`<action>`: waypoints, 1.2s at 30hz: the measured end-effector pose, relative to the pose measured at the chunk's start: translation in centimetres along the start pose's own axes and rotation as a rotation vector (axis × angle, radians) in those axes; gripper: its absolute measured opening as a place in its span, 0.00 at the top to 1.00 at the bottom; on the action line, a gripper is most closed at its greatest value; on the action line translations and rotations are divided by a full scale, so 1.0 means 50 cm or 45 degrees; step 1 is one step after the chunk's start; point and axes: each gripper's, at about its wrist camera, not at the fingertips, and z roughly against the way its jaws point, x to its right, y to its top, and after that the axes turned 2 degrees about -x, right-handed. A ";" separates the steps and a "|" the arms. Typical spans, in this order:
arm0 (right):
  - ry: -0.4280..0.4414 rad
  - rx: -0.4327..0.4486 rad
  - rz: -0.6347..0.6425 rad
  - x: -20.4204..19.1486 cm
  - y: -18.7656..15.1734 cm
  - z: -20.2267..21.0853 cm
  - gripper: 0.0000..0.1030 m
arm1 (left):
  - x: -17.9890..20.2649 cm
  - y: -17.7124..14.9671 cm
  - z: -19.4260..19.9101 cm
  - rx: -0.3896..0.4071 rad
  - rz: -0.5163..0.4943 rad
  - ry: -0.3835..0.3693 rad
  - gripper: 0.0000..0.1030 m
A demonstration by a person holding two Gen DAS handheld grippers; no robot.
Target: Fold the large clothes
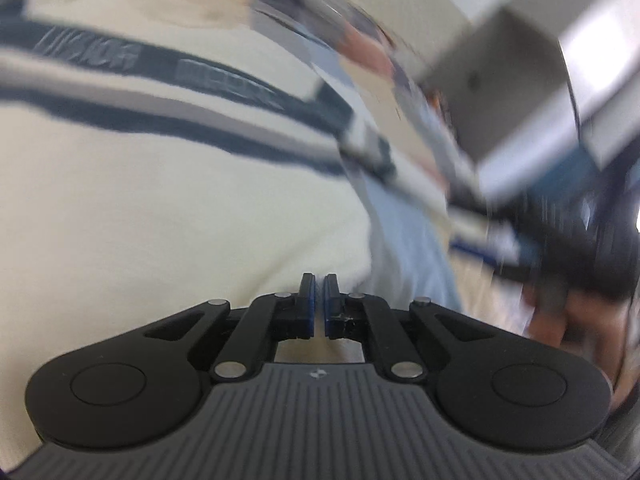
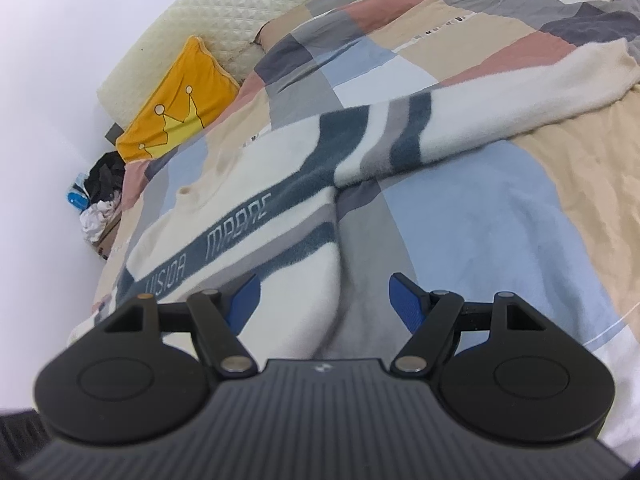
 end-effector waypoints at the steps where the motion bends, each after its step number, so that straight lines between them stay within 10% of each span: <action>1: 0.008 -0.010 0.005 -0.003 -0.004 -0.003 0.28 | -0.023 0.013 0.010 0.024 0.074 -0.008 0.95; 9: 0.188 -0.252 -0.060 -0.029 -0.065 -0.060 0.28 | -0.149 0.049 0.012 0.086 0.451 0.037 0.95; 18: 0.413 -0.586 -0.059 -0.106 -0.171 -0.144 0.35 | -0.167 0.051 -0.002 0.065 0.523 0.055 0.95; 29: 0.529 -0.637 -0.259 -0.130 -0.211 -0.179 0.61 | -0.197 0.038 0.000 0.057 0.623 0.016 0.94; 32: 0.526 -0.614 -0.185 -0.146 -0.211 -0.172 0.84 | -0.195 0.042 0.005 0.059 0.627 0.011 0.87; 36: 0.488 -0.581 0.016 -0.165 -0.199 -0.134 0.90 | -0.187 0.043 0.012 0.071 0.606 -0.008 0.82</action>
